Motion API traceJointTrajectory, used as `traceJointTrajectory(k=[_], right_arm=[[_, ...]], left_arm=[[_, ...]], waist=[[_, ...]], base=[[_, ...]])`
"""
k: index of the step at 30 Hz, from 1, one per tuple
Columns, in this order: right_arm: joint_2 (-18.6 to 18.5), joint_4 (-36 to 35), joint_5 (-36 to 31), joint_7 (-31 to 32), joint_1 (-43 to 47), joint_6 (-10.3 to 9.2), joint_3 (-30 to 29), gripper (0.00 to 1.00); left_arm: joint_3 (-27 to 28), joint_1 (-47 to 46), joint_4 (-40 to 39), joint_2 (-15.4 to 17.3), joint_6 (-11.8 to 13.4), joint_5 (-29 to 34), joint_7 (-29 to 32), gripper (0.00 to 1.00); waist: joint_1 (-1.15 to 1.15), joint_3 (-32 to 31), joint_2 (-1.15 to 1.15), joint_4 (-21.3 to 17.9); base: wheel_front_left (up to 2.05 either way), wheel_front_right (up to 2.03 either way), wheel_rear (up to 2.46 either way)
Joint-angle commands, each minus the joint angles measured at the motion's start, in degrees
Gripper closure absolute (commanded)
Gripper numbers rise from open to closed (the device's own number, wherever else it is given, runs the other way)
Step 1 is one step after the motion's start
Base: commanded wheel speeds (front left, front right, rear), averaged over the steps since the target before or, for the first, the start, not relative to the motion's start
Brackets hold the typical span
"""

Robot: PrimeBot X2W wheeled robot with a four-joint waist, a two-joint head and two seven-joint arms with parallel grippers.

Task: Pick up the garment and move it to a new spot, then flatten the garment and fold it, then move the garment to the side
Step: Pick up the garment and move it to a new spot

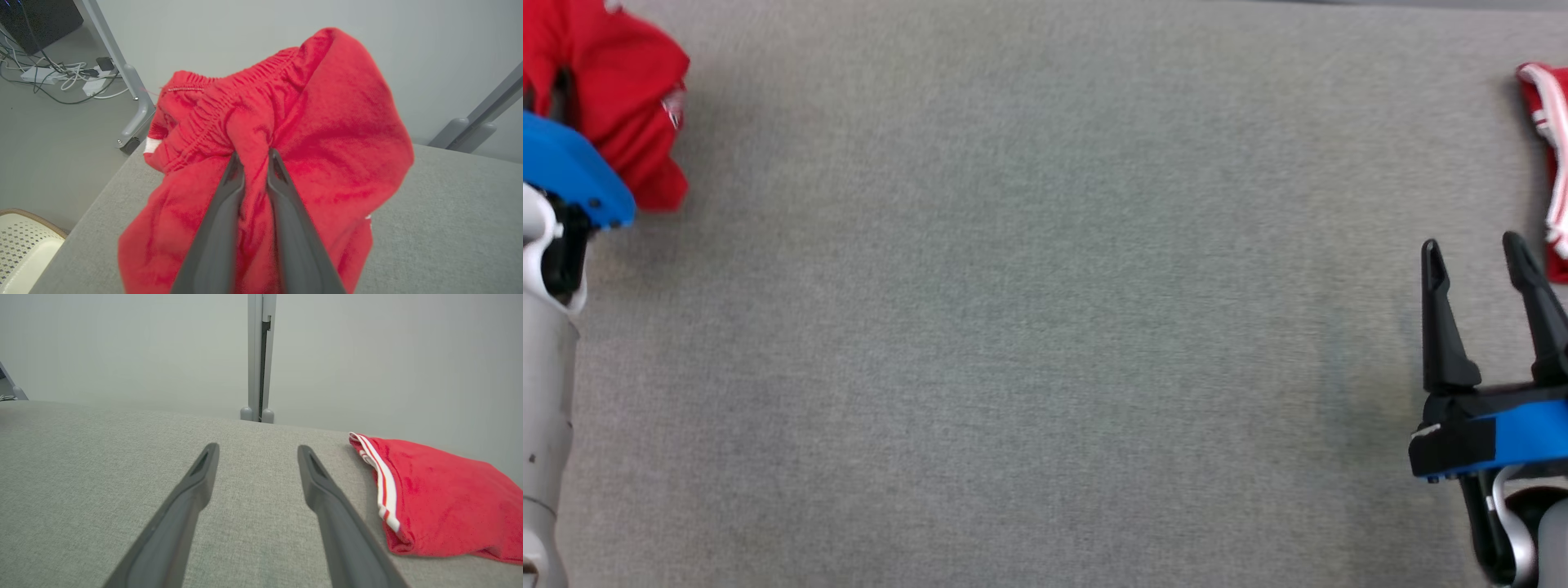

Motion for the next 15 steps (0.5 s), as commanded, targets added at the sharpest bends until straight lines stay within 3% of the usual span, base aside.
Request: traceJointTrajectory(k=[1,8,15], right_arm=[[0.5,1.1,0.6,-0.9,1.1,0.03,0.0,0.00],[0.9,4.7,2.2,-3.4,2.3,0.02,0.4,0.00],[0.9,8.0,5.5,-6.0,3.4,0.03,1.5,0.00]], left_arm=[[-1.0,-1.6,-1.9,0.4,0.0,0.6,-2.1,1.00],[-4.9,-4.6,-10.9,0.4,0.0,2.4,-7.9,1.00],[-8.5,-4.7,-22.4,-1.4,0.4,4.1,-8.6,1.00]], waist=[[0.01,-2.7,0.00,-2.1],[0.01,-6.7,0.00,-6.2],[0.01,-8.7,0.00,-11.9]], base=[[0.00,0.00,0.00],[0.00,0.00,0.00],[0.00,0.00,0.00]])
